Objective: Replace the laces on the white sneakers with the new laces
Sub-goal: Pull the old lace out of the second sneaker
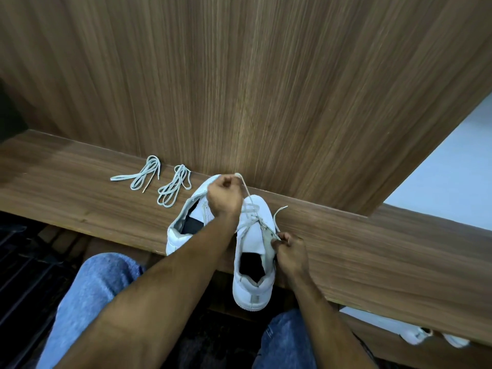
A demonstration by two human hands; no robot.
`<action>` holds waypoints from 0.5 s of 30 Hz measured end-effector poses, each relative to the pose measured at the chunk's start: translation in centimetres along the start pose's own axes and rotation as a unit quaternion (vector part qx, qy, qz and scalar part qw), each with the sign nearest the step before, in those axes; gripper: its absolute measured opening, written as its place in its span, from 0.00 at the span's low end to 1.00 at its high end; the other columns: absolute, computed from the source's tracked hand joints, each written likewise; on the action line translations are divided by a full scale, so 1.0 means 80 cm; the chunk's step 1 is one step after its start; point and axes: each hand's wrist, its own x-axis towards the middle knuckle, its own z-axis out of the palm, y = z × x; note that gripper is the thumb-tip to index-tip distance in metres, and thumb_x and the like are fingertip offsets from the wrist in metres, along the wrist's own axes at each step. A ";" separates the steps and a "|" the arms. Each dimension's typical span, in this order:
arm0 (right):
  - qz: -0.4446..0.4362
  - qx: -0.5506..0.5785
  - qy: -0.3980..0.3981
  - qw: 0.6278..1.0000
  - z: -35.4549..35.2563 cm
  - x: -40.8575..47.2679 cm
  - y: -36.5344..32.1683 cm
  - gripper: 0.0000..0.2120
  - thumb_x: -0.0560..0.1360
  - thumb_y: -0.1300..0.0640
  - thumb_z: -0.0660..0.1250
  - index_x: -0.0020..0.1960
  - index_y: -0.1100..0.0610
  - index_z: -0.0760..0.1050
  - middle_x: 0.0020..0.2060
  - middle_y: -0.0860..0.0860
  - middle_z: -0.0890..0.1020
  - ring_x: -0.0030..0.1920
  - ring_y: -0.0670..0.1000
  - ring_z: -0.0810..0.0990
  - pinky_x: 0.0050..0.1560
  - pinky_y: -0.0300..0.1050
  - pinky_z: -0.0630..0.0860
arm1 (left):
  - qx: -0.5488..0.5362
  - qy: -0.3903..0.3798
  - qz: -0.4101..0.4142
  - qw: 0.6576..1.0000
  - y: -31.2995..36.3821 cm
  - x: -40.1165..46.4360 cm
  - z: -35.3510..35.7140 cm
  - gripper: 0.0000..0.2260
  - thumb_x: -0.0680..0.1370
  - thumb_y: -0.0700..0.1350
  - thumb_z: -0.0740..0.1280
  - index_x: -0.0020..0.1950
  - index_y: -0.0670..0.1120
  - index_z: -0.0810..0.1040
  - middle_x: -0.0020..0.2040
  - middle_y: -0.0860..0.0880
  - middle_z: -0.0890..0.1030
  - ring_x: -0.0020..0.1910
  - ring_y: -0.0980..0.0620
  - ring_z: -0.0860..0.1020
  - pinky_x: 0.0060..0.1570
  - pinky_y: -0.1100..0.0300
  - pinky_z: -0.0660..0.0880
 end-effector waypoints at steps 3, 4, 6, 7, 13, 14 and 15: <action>-0.005 -0.002 0.003 1.000 -0.001 0.000 -0.001 0.07 0.70 0.61 0.66 0.34 0.53 0.78 0.30 0.45 0.81 0.33 0.46 0.76 0.43 0.47 0.74 | -0.074 0.040 -0.058 0.995 0.014 0.017 0.002 0.06 0.73 0.42 0.70 0.36 0.49 0.79 0.36 0.52 0.81 0.40 0.50 0.79 0.51 0.55 0.77; -0.001 0.000 0.003 1.000 -0.001 0.000 -0.001 0.07 0.70 0.60 0.66 0.35 0.53 0.78 0.29 0.45 0.81 0.33 0.46 0.77 0.43 0.47 0.75 | -0.023 0.012 -0.049 0.998 0.013 0.016 0.002 0.02 0.74 0.43 0.69 0.41 0.49 0.80 0.40 0.51 0.82 0.43 0.48 0.80 0.51 0.56 0.76; 0.001 0.003 -0.002 1.000 -0.002 0.000 0.000 0.06 0.70 0.60 0.66 0.36 0.53 0.79 0.29 0.46 0.81 0.33 0.46 0.77 0.43 0.49 0.76 | 0.156 -0.056 0.030 0.986 -0.003 0.012 0.001 0.11 0.74 0.44 0.68 0.56 0.49 0.78 0.52 0.49 0.80 0.52 0.46 0.78 0.53 0.53 0.75; 0.001 0.003 -0.005 1.000 -0.001 0.000 0.000 0.06 0.70 0.60 0.66 0.36 0.53 0.79 0.30 0.46 0.82 0.33 0.47 0.78 0.43 0.49 0.76 | 0.252 -0.087 0.094 0.959 -0.012 0.009 0.000 0.16 0.73 0.44 0.68 0.61 0.49 0.76 0.58 0.48 0.77 0.57 0.45 0.76 0.56 0.51 0.74; 0.003 0.000 -0.008 1.000 -0.002 0.001 -0.001 0.08 0.70 0.61 0.65 0.34 0.52 0.78 0.27 0.46 0.80 0.32 0.48 0.77 0.43 0.52 0.77 | 0.607 -0.247 0.303 0.692 -0.051 -0.013 0.004 0.18 0.75 0.52 0.64 0.64 0.51 0.77 0.72 0.46 0.63 0.75 0.47 0.54 0.71 0.43 0.51; 0.003 -0.003 -0.007 1.000 -0.001 0.001 -0.001 0.09 0.70 0.61 0.66 0.33 0.52 0.77 0.27 0.45 0.79 0.31 0.48 0.76 0.42 0.52 0.76 | 0.630 -0.244 0.310 0.669 -0.056 -0.014 0.004 0.18 0.76 0.52 0.63 0.64 0.50 0.76 0.72 0.46 0.64 0.75 0.47 0.55 0.72 0.43 0.51; 0.005 -0.004 -0.004 1.000 -0.002 0.000 -0.002 0.09 0.70 0.60 0.66 0.33 0.51 0.77 0.27 0.45 0.79 0.31 0.48 0.76 0.42 0.52 0.76 | 0.647 -0.235 0.325 0.649 -0.057 -0.014 0.005 0.18 0.77 0.52 0.62 0.65 0.49 0.75 0.72 0.47 0.65 0.75 0.47 0.56 0.72 0.42 0.51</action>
